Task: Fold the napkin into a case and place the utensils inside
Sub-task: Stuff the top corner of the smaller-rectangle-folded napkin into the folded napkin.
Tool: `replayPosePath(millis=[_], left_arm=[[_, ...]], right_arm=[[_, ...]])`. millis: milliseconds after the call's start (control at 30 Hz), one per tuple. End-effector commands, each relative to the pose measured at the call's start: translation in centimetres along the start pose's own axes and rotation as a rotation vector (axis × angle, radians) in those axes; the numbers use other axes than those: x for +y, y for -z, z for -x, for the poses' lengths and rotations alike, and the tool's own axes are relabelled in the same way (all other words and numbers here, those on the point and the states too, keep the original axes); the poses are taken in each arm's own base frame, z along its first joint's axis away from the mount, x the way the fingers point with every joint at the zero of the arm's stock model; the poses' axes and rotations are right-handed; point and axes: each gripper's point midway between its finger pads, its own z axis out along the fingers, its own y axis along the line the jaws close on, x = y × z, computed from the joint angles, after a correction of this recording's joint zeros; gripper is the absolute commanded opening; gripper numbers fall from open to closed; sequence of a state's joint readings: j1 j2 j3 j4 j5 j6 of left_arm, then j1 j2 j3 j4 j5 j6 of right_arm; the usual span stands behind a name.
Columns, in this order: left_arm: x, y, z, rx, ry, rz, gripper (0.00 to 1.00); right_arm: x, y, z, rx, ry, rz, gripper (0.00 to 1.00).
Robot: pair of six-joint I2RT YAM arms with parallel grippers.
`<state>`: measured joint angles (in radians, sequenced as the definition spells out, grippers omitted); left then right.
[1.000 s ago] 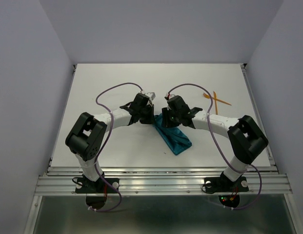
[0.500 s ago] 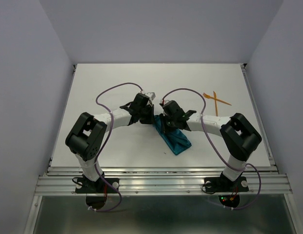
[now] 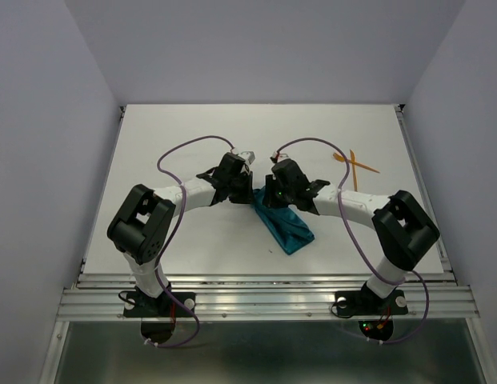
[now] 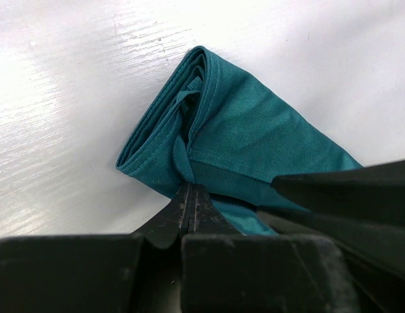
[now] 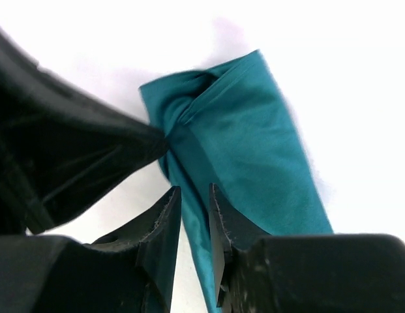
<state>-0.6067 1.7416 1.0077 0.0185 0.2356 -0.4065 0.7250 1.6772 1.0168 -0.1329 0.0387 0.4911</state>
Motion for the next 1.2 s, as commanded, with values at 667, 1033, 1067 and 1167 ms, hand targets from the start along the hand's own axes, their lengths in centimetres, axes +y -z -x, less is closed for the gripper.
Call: replayPosePath(millis=[667,1033,1067,1167], left_arm=[[-0.9,0.2,1.5,-0.034,-0.008,-0.035,0.00],[-1.0,-0.1,2.3,-0.049,-0.001,-0.035,0.00],[-1.0,-0.1,2.3,-0.048,-0.003,-0.036,0.00],[-0.9,-0.2,2.0,-0.041,-0.003,-0.033,0.00]], right_arm=[[1.1,-5.2,3.6,-0.120,-0.263,0.062,0.16],[0.9,-5.0,4.7,-0.158,-0.306,0.042,0.29],[0.9,-5.0,4.7,-0.161,-0.309,0.041,0.31],[0.8,-5.1,4.9,-0.165,-0.317,0.033,0.36]])
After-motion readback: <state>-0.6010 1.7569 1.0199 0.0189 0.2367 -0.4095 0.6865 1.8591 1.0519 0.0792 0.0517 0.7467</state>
